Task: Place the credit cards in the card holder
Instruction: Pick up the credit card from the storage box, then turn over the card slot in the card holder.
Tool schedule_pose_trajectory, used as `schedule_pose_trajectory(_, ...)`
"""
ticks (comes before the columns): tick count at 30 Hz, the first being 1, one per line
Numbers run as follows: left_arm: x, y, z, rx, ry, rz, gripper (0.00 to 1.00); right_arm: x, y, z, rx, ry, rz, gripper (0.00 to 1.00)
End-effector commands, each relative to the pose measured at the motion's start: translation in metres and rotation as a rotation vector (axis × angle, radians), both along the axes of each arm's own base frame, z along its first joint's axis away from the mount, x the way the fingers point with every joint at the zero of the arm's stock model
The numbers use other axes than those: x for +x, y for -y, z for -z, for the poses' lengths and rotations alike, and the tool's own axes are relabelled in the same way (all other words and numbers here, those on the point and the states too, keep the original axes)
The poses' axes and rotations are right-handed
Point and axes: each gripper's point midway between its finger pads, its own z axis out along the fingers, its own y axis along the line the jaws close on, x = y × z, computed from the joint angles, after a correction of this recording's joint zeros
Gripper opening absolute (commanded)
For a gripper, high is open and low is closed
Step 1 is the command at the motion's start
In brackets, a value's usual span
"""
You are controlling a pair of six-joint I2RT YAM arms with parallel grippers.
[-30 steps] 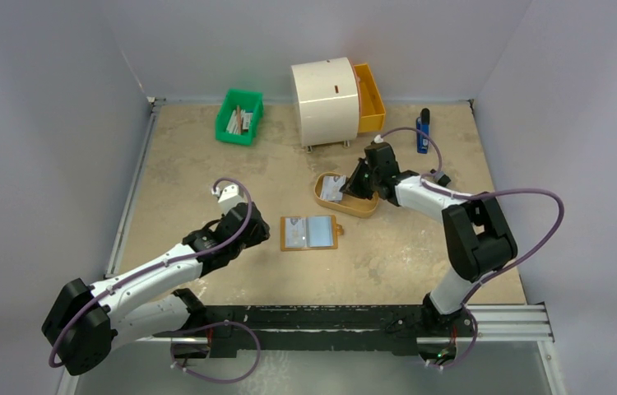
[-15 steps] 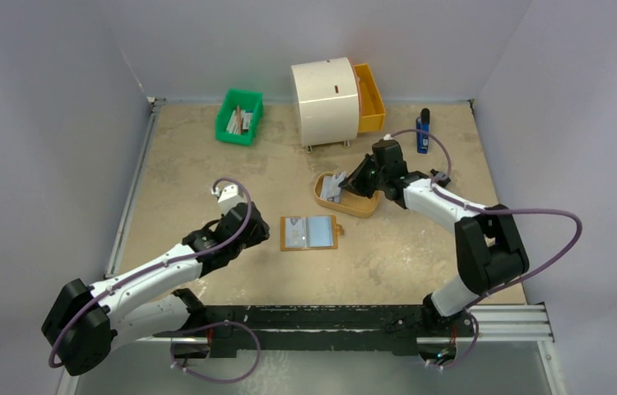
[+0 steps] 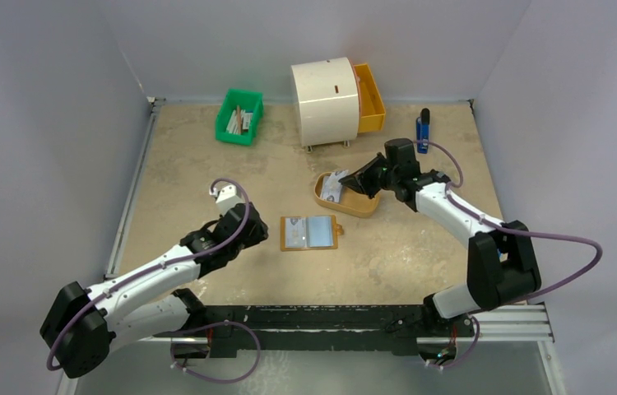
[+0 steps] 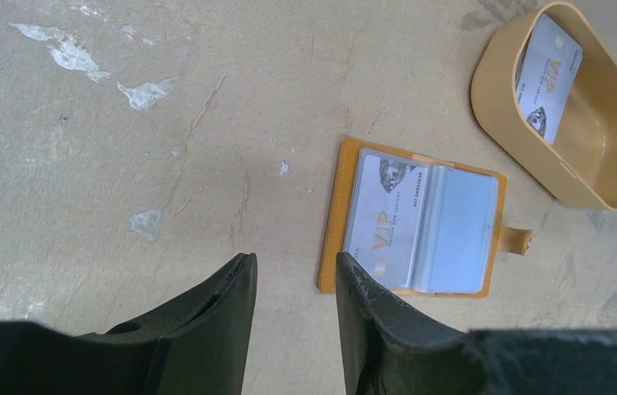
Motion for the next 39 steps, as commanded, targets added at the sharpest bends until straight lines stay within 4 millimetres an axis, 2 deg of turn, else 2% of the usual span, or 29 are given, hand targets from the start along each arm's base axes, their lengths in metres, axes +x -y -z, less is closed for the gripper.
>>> schedule_pose_trajectory(1,0.009,0.003,-0.024,-0.050,0.060,-0.032,0.39,-0.008,-0.006,-0.025,0.096,-0.002,-0.002,0.00)
schedule_pose_trajectory(4,0.009,0.002,-0.024,-0.053,0.062,-0.033,0.39,-0.010,-0.005,-0.032,0.072,0.039,-0.030,0.00)
schedule_pose_trajectory(7,0.009,0.003,-0.026,-0.048,0.069,-0.016,0.39,-0.002,0.004,-0.050,-0.077,0.185,-0.097,0.00)
schedule_pose_trajectory(9,0.009,0.010,-0.029,-0.059,0.074,0.026,0.39,-0.011,0.006,-0.056,-0.175,0.265,-0.192,0.00)
schedule_pose_trajectory(12,0.008,0.026,-0.035,-0.093,0.084,0.100,0.41,-0.035,0.004,-0.058,-0.276,0.401,-0.339,0.00)
schedule_pose_trajectory(15,0.009,0.043,-0.041,-0.125,0.095,0.174,0.42,-0.071,-0.002,-0.043,-0.328,0.463,-0.515,0.00)
schedule_pose_trajectory(17,0.007,0.059,-0.045,-0.136,0.103,0.222,0.42,-0.096,-0.006,-0.023,-0.350,0.462,-0.609,0.00)
schedule_pose_trajectory(20,0.010,0.078,-0.043,-0.122,0.097,0.255,0.43,-0.120,-0.006,-0.001,-0.349,0.439,-0.664,0.00)
schedule_pose_trajectory(23,0.015,0.094,-0.038,-0.122,0.075,0.267,0.43,-0.129,-0.004,0.020,-0.330,0.384,-0.670,0.00)
schedule_pose_trajectory(29,0.026,0.114,-0.028,-0.077,0.037,0.267,0.49,-0.135,0.005,0.046,-0.363,0.274,-0.648,0.00)
schedule_pose_trajectory(35,0.031,0.142,-0.013,-0.010,-0.008,0.312,0.50,-0.144,0.013,0.052,-0.377,0.242,-0.637,0.00)
schedule_pose_trajectory(39,0.036,0.149,0.007,0.042,-0.042,0.313,0.49,-0.148,0.018,0.052,-0.387,0.239,-0.624,0.00)
